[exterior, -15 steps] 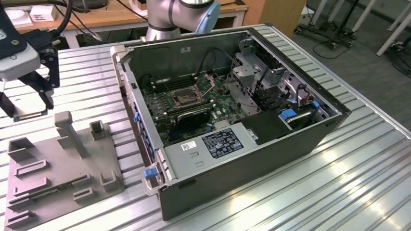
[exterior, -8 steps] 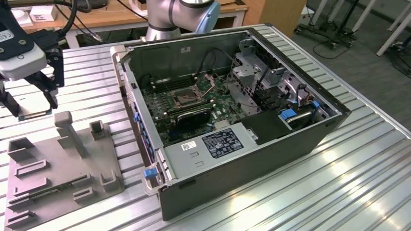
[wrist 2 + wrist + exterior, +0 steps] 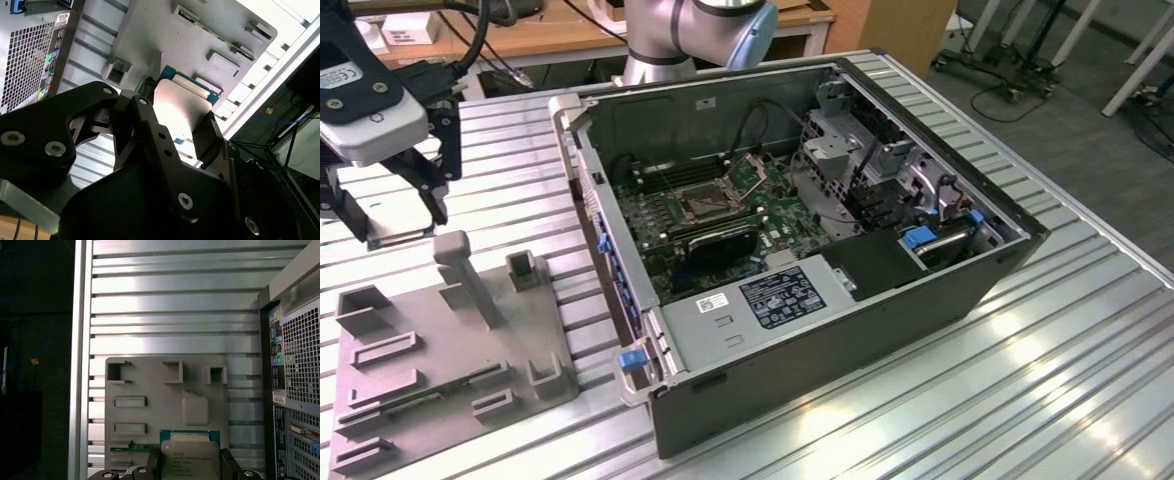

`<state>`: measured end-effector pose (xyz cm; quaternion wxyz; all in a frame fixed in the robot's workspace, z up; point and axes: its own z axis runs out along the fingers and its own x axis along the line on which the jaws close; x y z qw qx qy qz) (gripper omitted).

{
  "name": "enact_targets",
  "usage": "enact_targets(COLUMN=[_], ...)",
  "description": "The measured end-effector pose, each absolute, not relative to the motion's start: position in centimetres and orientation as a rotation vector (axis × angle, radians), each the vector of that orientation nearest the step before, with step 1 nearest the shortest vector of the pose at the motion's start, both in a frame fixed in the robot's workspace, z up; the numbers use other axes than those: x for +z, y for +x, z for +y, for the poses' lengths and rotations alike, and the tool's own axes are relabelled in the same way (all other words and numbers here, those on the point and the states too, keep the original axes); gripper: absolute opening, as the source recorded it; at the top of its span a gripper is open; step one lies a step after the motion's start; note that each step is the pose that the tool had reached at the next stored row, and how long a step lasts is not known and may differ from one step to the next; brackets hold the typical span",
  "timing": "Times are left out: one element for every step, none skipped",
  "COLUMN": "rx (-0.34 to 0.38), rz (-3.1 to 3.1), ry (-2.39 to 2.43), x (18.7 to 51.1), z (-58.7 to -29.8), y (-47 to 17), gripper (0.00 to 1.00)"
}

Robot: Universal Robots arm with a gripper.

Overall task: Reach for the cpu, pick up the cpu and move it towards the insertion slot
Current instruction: 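Pick up the cpu and move it towards the insertion slot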

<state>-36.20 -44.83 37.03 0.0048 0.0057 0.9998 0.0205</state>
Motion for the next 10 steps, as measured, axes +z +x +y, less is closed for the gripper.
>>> enact_targets(rx=[0.064, 0.064, 0.064, 0.064, 0.064, 0.064, 0.064, 0.064, 0.064, 0.064], rz=[3.131, 3.131, 3.131, 3.131, 3.131, 3.131, 3.132, 3.131, 3.132, 3.132], ry=[0.018, 0.018, 0.018, 0.018, 0.018, 0.018, 0.018, 0.018, 0.018, 0.018], x=[37.03, 37.03, 37.02, 37.01, 36.99, 36.98, 36.95, 36.98, 37.13, 37.26], z=[-44.83, -44.83, -44.84, -44.83, -44.83, -44.83, -44.83, -44.83, -44.83, -44.82], y=[-36.16, -36.12, -36.06, -36.02, -36.01, -35.99, -35.85, -35.82, -35.82, -35.81], gripper=[0.55, 0.55, 0.55, 0.55, 0.55, 0.55, 0.55, 0.55, 0.55, 0.55])
